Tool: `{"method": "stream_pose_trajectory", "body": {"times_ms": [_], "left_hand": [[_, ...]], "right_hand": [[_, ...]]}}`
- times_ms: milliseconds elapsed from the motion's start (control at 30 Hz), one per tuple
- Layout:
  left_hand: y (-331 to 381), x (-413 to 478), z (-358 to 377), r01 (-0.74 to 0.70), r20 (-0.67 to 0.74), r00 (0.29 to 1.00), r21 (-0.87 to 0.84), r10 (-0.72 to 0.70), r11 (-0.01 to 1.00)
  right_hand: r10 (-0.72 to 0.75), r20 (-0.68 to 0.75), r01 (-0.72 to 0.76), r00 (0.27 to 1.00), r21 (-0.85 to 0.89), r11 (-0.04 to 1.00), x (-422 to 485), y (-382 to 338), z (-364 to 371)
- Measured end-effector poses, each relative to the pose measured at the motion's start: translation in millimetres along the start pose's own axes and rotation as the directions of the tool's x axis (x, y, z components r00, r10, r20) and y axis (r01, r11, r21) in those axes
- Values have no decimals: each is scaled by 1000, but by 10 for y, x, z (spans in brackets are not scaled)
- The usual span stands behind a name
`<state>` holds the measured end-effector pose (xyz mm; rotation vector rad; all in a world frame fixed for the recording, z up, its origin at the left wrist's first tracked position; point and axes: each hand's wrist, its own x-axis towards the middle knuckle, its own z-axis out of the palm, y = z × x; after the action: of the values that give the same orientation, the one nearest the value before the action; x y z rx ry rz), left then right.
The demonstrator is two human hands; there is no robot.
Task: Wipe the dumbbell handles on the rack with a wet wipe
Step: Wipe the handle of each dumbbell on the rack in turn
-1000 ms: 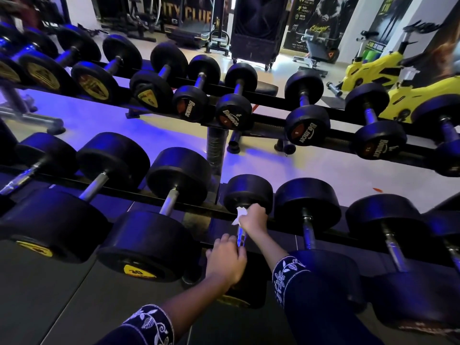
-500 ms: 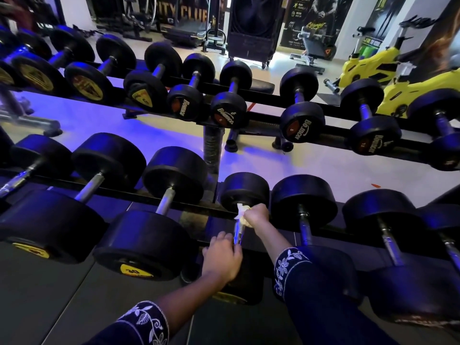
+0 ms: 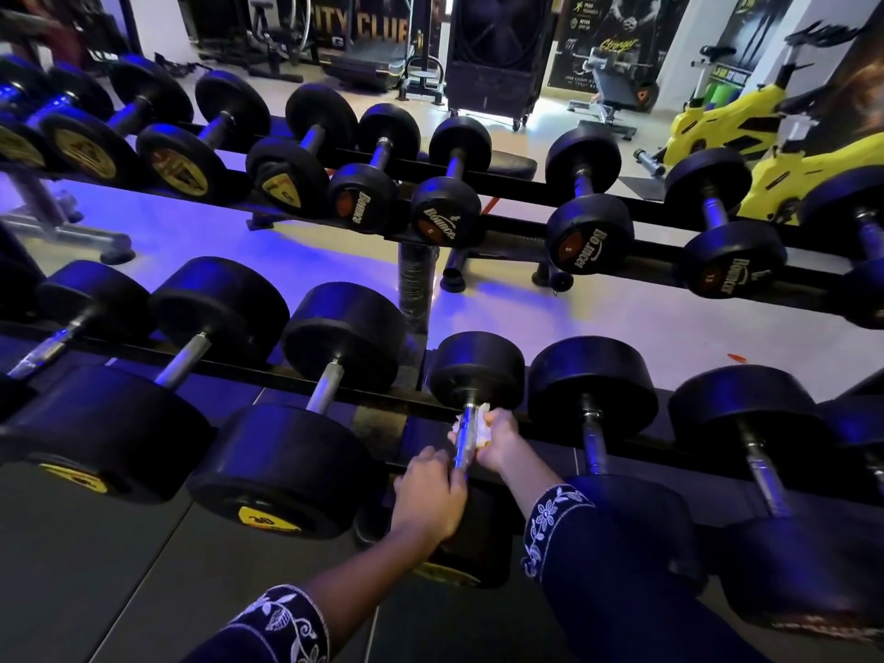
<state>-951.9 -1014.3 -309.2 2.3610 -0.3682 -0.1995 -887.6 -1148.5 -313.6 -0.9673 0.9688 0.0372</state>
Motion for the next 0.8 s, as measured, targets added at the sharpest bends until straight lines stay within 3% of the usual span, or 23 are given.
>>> {"method": "stream_pose_trajectory", "body": {"times_ms": [133, 267, 333, 367, 433, 467, 500, 533, 800], "left_hand": [[-31, 4, 18, -7, -23, 1000, 0, 7, 1000], [-36, 4, 20, -38, -6, 999, 22, 39, 999], [-60, -27, -14, -190, 30, 981, -46, 191, 981], [-90, -46, -37, -324, 84, 941, -52, 327, 945], [-182, -68, -103, -648, 309, 740, 86, 598, 757], [-231, -63, -138, -764, 446, 623, 171, 642, 622], [-270, -46, -179, -823, 553, 552, 240, 624, 515], [-301, -22, -198, -838, 600, 534, 281, 596, 468], [-453, -61, -223, -807, 522, 588, 330, 618, 490]], "right_hand": [[55, 66, -50, 996, -79, 996, -17, 216, -158], [51, 27, -50, 998, -18, 999, -4, 106, -24], [-5, -14, 4, 1000, -68, 998, 51, 49, 34], [-20, -20, 19, 1000, -74, 997, 62, 47, 28], [-3, 11, 3, 1000, -72, 997, 69, 57, -34], [4, 35, -1, 999, -73, 997, 85, 61, -84], [23, 52, -19, 998, -80, 997, 87, 49, -134], [45, 69, -40, 997, -79, 996, 101, 39, -172], [-2, 132, 31, 991, -222, 975, 79, 66, -167]]}}
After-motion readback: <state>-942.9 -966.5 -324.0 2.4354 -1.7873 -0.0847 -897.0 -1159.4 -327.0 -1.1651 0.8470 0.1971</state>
